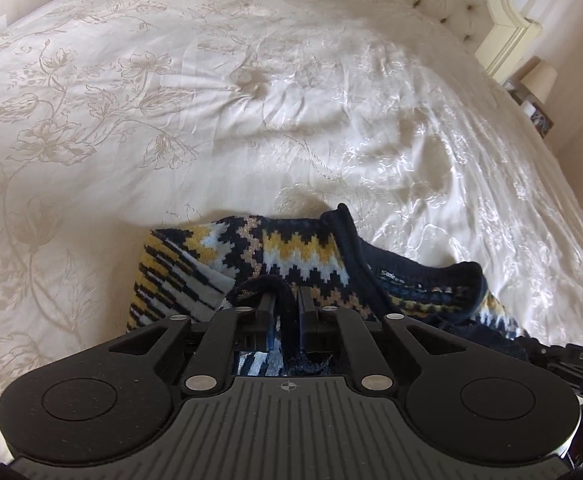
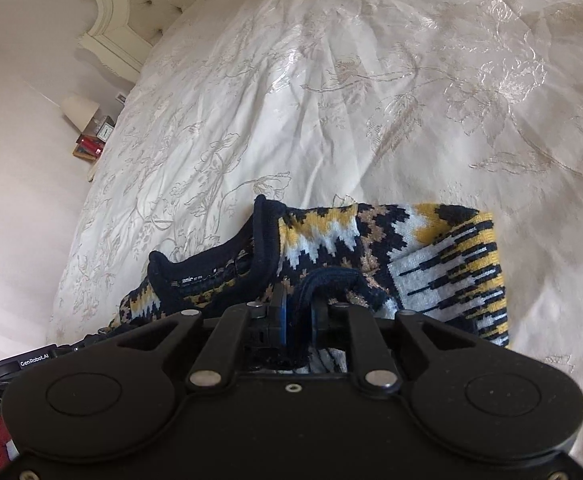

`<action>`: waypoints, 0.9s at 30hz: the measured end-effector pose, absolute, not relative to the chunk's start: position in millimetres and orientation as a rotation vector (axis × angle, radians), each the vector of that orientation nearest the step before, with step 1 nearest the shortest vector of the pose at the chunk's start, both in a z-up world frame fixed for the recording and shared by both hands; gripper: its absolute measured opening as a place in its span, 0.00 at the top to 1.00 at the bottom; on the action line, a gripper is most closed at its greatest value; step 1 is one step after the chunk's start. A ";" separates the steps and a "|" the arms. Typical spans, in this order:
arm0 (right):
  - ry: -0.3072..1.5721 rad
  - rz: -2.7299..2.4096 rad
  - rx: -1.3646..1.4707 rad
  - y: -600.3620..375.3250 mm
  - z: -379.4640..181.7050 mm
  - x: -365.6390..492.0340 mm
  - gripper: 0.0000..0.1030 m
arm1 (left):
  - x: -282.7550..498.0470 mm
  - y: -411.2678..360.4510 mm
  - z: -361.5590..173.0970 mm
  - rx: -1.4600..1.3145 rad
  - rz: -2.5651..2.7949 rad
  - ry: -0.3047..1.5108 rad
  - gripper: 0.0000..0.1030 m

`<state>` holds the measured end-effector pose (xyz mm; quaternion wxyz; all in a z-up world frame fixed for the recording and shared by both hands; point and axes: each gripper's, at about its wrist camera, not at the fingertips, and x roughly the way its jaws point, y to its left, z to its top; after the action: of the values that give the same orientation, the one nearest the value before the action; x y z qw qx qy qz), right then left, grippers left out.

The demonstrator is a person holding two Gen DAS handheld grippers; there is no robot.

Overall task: Fold small clothes
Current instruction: 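Lift the hem with both grippers and carry it toward the collar, then lower the hem onto the collar and open both grippers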

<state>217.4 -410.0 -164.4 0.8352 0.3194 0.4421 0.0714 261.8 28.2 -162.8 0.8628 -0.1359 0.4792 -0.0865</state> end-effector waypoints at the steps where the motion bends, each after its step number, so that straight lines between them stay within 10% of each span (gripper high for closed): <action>1: 0.935 0.151 0.670 -410.3 -164.7 219.2 0.79 | 264.1 28.8 -162.9 -0.290 -0.178 1.008 0.86; 6: 0.867 0.129 0.657 -412.9 -159.0 219.1 0.36 | 267.9 34.3 -152.3 -0.305 -0.151 0.940 0.70; 27: 0.937 0.444 -0.065 -302.1 -151.3 175.5 0.36 | 182.2 -40.1 -190.2 0.176 -0.413 1.071 0.62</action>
<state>175.5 -302.1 -151.3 0.8681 -0.0312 0.4478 0.2121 182.2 -40.1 -190.2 0.8361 0.0832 0.5058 -0.1953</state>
